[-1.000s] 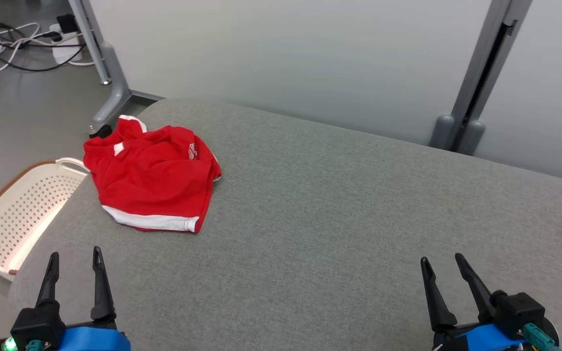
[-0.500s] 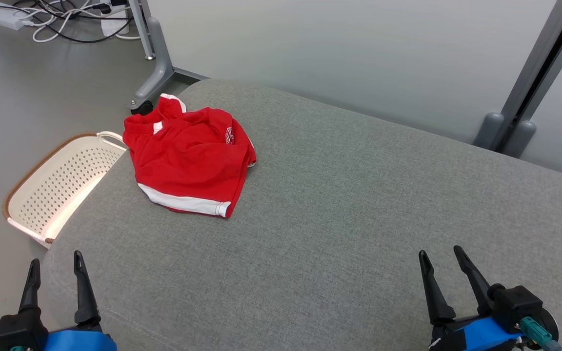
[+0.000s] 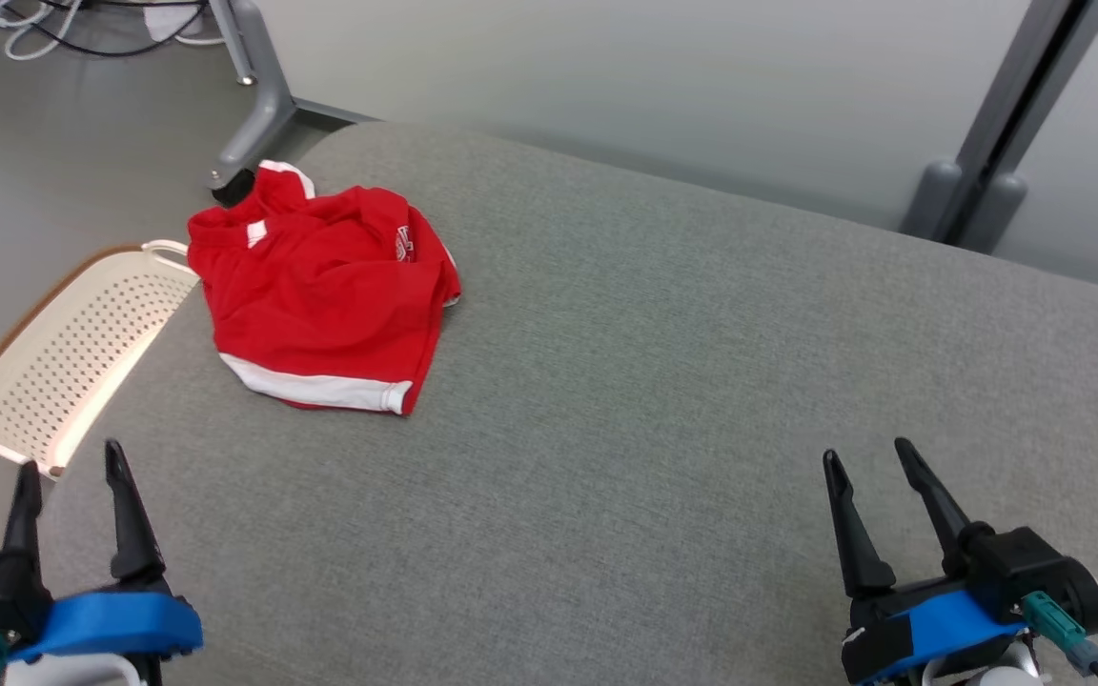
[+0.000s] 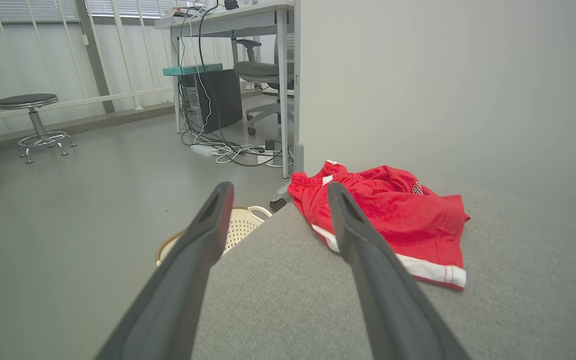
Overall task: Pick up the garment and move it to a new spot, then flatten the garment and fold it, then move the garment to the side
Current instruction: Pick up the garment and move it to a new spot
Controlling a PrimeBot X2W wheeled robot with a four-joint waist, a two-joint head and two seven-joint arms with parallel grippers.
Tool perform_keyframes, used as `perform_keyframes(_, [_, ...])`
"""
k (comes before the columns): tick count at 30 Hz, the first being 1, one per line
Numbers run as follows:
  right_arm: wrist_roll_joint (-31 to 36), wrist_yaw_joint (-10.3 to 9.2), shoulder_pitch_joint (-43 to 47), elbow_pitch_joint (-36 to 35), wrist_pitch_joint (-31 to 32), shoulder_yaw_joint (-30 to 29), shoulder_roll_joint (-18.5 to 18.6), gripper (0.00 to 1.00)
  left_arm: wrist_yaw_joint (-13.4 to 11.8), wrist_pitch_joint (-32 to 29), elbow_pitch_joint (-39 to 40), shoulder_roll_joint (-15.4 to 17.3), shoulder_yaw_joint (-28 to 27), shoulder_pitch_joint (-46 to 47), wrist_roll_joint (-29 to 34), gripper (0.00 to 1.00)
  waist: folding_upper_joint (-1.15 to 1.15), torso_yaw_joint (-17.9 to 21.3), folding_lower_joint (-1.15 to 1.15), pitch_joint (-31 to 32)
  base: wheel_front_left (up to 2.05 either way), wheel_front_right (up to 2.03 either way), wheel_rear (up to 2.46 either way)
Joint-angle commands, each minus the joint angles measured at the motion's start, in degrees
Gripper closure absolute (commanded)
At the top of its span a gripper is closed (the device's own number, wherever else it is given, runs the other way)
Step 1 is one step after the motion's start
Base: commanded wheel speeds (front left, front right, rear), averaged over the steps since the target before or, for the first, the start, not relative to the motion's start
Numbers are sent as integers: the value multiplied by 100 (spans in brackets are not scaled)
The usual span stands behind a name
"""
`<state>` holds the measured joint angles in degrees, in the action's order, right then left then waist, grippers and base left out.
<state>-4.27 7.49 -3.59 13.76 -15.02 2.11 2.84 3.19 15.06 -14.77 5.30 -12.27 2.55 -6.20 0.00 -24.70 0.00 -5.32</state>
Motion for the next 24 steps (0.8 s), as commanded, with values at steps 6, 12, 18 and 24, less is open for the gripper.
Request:
perform_keyframes(6, [403, 1, -273, -383, 65, -163, 18, 0, 131, 15, -308, 362, -233, 1153, -151, 0, 0, 457, 0, -541, 0, 0, 0])
perform_keyframes(12, [592, 1, -505, -803, 203, -141, 127, 0, 183, 14, -621, 716, -557, 1989, -292, 0, 0, 948, 0, -1112, 0, 0, 0])
perform_keyframes(18, [803, 1, -686, -1514, 413, -268, 307, 0, 243, 12, -1158, 1259, -838, 2874, -381, 0, 0, 1449, 0, -1829, 0, 0, 0])
perform_keyframes(24, [998, 1, -600, -2292, 697, -439, 436, 0, 333, 14, -2103, 1720, -892, 3721, -506, 0, 0, 1677, 0, -2426, 0, 0, 0])
